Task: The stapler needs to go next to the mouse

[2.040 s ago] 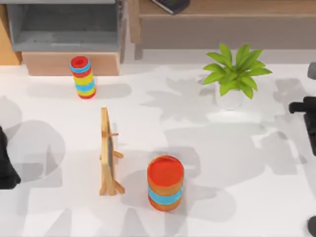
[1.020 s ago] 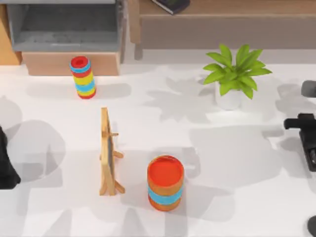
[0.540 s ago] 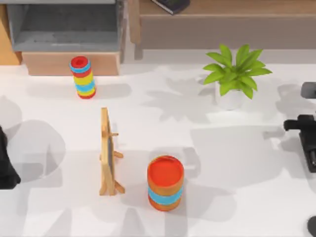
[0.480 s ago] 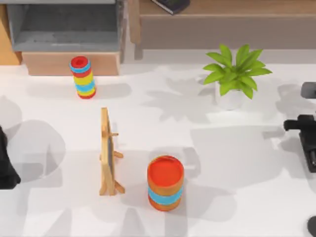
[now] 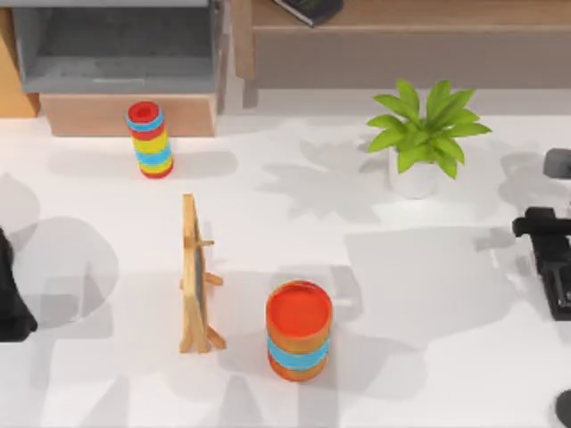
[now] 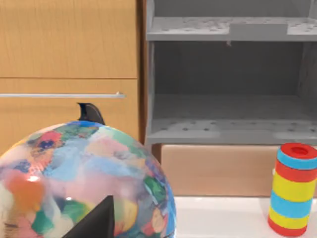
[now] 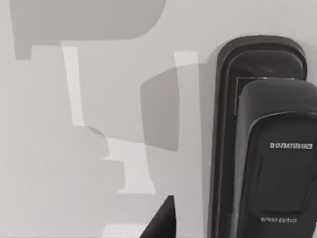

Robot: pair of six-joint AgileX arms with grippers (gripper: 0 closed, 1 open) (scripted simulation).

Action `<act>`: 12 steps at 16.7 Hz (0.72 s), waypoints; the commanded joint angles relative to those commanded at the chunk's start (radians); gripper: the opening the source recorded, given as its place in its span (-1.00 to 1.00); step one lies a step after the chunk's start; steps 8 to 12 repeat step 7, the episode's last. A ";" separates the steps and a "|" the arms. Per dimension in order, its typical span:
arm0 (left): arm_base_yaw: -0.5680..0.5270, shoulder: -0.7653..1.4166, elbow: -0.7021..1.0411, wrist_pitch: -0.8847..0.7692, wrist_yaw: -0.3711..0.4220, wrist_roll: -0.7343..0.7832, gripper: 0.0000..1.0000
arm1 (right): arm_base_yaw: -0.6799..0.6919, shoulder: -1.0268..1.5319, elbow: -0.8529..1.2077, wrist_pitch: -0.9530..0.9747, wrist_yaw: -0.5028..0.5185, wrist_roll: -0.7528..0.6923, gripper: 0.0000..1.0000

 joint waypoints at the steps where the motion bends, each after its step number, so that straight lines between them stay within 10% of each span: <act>1: 0.000 0.000 0.000 0.000 0.000 0.000 1.00 | 0.000 0.000 0.000 0.000 0.000 0.000 0.96; 12: 0.000 0.000 0.000 0.000 0.000 0.000 1.00 | 0.000 0.000 0.000 0.000 0.000 0.000 1.00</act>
